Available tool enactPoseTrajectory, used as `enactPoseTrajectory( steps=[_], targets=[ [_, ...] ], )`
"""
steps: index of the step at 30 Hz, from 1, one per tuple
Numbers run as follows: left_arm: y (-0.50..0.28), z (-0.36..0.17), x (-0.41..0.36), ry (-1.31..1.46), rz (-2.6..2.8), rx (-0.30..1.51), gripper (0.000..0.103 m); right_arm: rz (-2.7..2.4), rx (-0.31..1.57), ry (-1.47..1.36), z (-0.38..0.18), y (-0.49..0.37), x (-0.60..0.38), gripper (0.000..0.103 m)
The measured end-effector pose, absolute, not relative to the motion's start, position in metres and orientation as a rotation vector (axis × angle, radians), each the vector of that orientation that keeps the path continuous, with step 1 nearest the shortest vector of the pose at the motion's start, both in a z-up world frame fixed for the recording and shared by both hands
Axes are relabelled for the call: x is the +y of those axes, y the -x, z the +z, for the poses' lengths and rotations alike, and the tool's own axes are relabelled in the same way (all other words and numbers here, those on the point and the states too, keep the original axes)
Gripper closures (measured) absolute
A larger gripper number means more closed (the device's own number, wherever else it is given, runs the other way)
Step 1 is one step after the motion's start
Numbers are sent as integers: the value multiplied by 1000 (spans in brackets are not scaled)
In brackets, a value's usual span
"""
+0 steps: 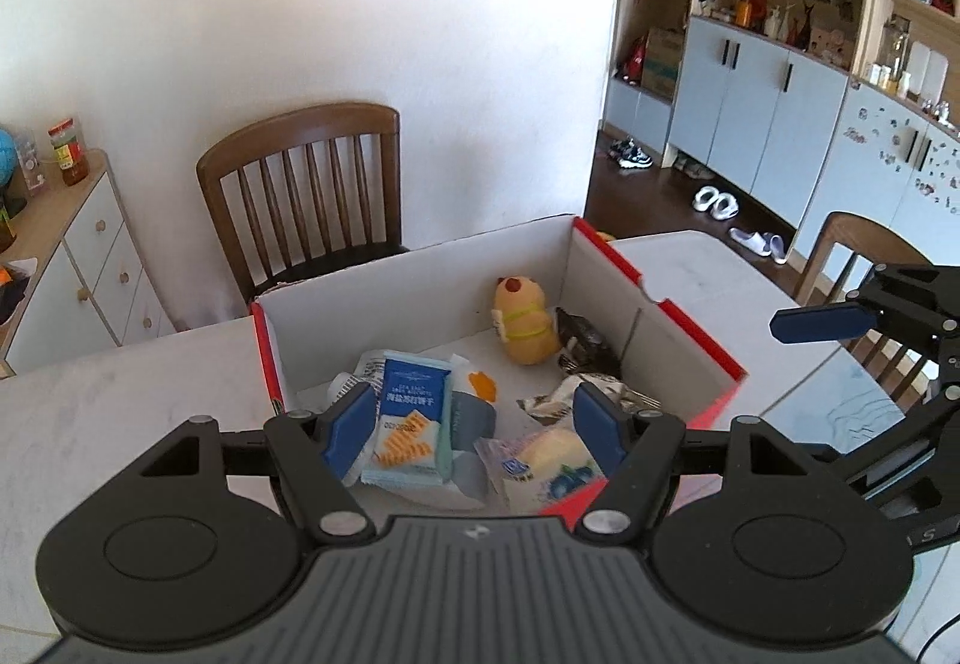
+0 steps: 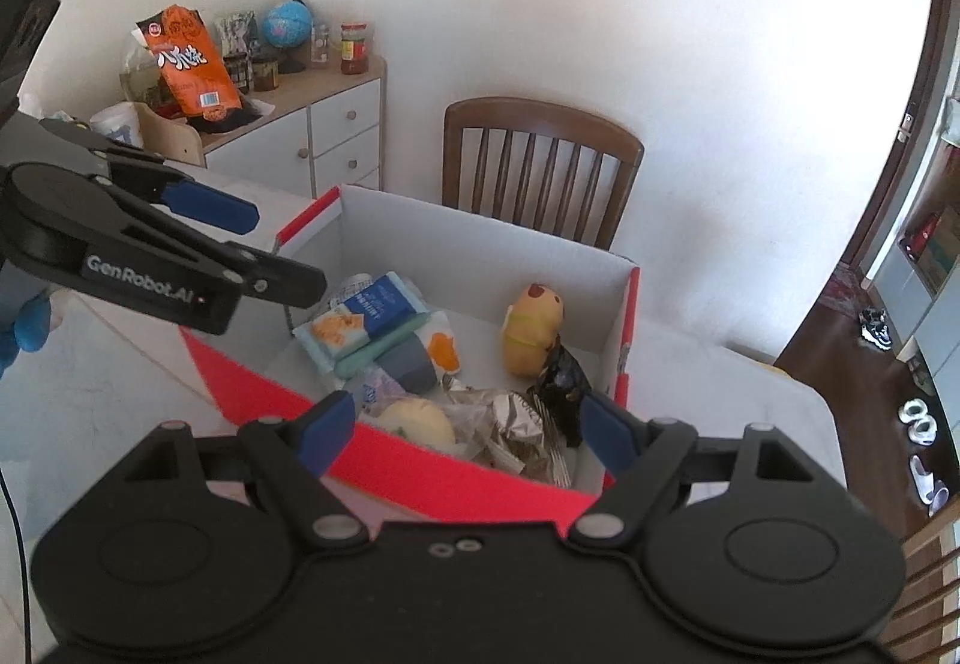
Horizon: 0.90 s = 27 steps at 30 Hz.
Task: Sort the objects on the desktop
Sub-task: 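Withdraw both tools from the box toward the black bag with cable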
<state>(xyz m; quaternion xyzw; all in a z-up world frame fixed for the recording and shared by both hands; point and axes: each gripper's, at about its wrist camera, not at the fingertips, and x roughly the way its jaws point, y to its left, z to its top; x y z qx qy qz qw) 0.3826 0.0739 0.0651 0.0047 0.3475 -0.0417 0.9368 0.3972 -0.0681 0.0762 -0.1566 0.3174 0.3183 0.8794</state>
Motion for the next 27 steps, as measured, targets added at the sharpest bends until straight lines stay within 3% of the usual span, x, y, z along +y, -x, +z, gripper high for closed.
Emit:
enactPoseTrajectory(
  steps=[20,23,27],
  targets=[
    [-290,59,52,-57,-118,560,15,609,620,280,55,-308,-97,14],
    [-274,56,52,-46,-100,531,0,597,612,282,49,-293,-98,13],
    [-260,50,52,-47,-88,510,0,576,609,287,37,-272,-99,13]
  ],
)
